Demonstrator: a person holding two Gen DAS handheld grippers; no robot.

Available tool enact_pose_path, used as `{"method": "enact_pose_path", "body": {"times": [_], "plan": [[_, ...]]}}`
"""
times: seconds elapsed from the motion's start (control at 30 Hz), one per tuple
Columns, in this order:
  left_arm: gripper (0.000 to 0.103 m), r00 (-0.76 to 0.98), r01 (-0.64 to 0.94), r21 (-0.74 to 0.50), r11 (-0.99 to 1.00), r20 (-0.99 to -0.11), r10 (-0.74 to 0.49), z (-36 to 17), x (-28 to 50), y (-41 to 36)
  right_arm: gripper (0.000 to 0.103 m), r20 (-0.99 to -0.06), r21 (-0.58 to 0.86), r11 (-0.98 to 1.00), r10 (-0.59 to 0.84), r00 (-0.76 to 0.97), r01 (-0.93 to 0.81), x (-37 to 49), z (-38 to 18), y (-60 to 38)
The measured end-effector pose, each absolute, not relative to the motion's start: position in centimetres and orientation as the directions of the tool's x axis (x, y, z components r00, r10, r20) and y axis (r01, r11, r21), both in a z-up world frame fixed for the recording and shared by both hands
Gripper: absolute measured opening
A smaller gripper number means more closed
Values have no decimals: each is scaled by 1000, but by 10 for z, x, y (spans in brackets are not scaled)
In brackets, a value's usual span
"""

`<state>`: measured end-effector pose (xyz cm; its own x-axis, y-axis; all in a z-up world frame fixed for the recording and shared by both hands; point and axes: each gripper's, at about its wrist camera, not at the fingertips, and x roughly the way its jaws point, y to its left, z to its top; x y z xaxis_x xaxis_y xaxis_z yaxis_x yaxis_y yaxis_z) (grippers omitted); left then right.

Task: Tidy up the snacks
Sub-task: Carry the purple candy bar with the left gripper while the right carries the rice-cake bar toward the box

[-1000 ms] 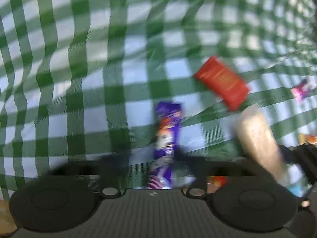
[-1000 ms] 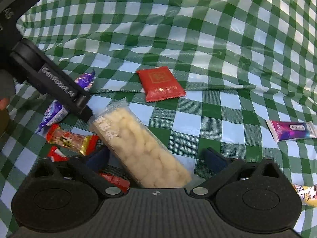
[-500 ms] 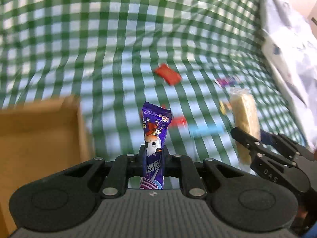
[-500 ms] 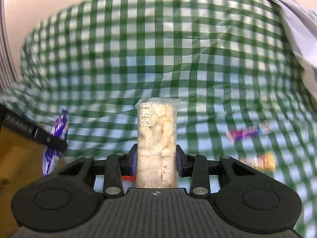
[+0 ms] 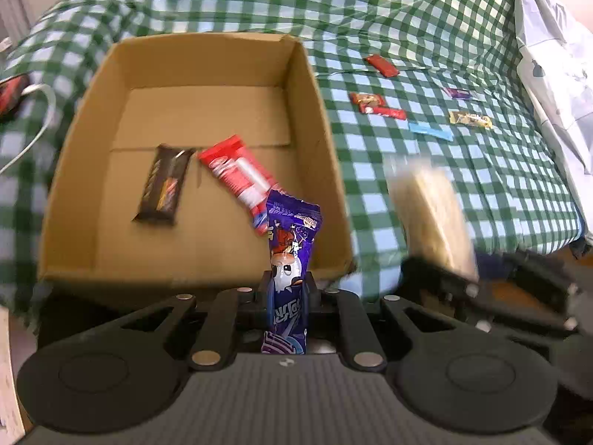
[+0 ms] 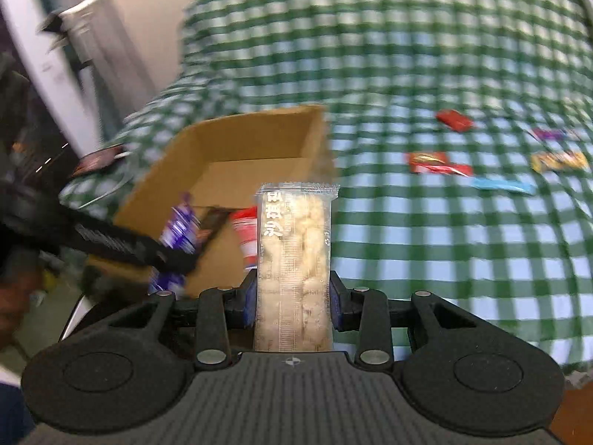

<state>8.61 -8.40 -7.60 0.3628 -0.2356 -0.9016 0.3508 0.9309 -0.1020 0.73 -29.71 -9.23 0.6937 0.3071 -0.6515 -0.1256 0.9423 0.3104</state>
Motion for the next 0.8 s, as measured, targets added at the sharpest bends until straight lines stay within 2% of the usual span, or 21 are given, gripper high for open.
{"method": "enact_pose_path", "body": {"times": [0.17,0.47,0.8], "plan": [[15,425,339,-117,933,-866,-263,-61,59,-60,38,-626,250,947,317,713,-201,-11,-68,-263],[15,509,345,-140,928,-803,-311,-36,28,-43,38,-605,159,962,273,748,-222,-47,-48,-230],[15,571,322,-141,936,-760,-311,-17,0,-26,38,-565,124,966,256,785,-226,-70,-37,-218]]}}
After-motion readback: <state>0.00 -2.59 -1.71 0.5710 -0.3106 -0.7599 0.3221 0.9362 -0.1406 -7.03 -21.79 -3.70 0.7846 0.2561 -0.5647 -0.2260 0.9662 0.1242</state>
